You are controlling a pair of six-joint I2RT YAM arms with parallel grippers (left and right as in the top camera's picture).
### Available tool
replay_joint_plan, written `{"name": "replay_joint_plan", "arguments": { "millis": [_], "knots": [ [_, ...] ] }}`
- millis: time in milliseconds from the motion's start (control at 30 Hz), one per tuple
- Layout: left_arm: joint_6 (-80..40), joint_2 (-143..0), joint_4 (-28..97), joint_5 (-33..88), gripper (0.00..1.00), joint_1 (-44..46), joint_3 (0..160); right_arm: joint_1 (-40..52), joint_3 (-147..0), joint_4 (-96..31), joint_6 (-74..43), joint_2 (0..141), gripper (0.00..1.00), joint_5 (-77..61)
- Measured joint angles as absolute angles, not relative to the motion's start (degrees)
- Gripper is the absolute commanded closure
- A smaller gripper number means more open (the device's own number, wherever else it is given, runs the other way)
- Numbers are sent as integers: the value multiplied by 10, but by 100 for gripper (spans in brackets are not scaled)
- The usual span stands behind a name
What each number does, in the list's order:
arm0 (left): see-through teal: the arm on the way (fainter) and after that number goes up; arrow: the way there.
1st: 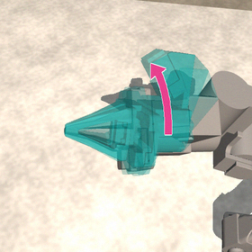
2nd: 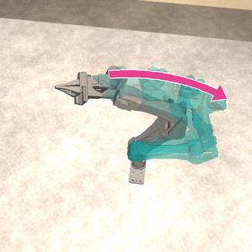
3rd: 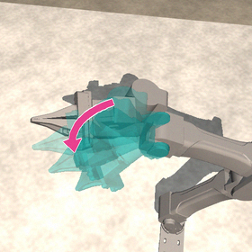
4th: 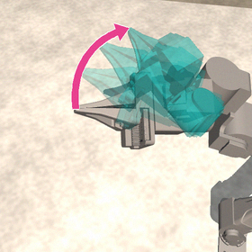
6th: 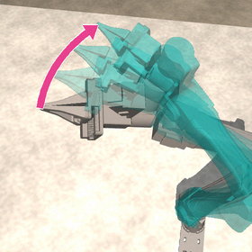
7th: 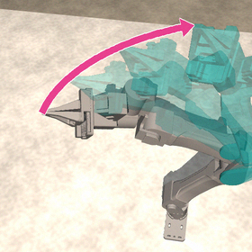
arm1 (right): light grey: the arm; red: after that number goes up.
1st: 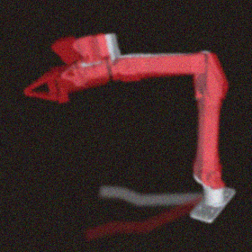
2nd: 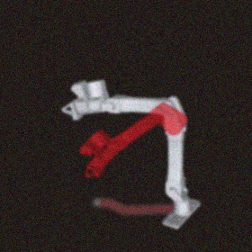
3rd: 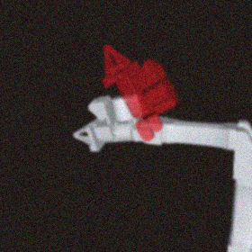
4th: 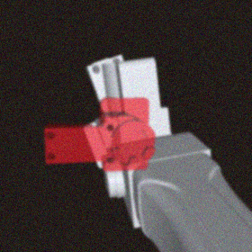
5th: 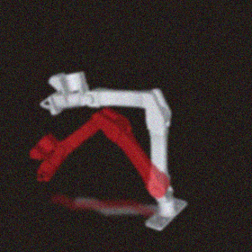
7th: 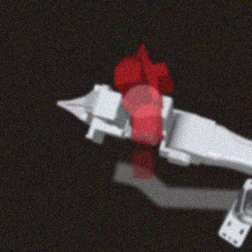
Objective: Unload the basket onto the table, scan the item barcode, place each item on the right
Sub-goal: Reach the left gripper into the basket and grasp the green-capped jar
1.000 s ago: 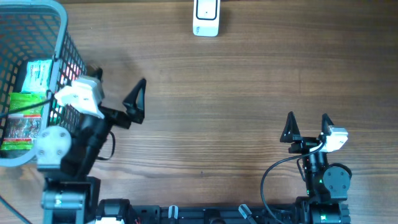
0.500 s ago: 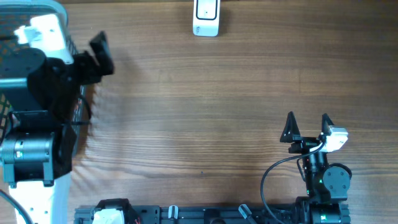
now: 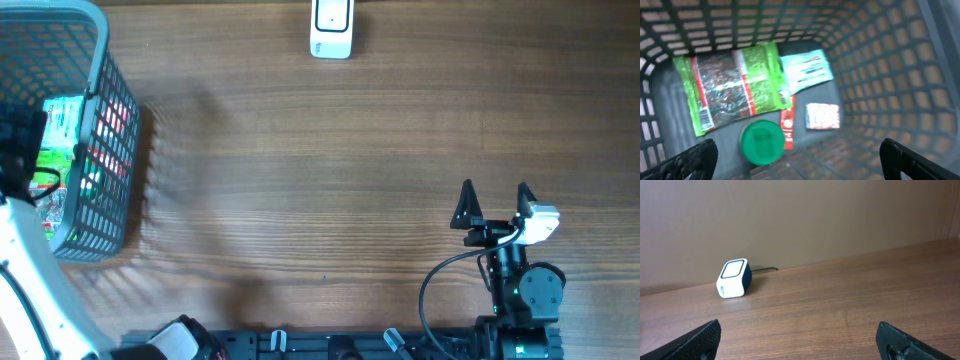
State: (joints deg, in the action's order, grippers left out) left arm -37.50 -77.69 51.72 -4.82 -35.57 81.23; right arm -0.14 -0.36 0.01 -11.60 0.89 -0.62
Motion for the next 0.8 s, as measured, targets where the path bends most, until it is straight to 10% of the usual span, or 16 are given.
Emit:
{"name": "replay_joint_plan", "arguments": {
  "millis": [800],
  "knots": [
    [-411,-915,528,-55,0,-391,814,-1,-4,0,-116,9,1,-6]
  ]
}}
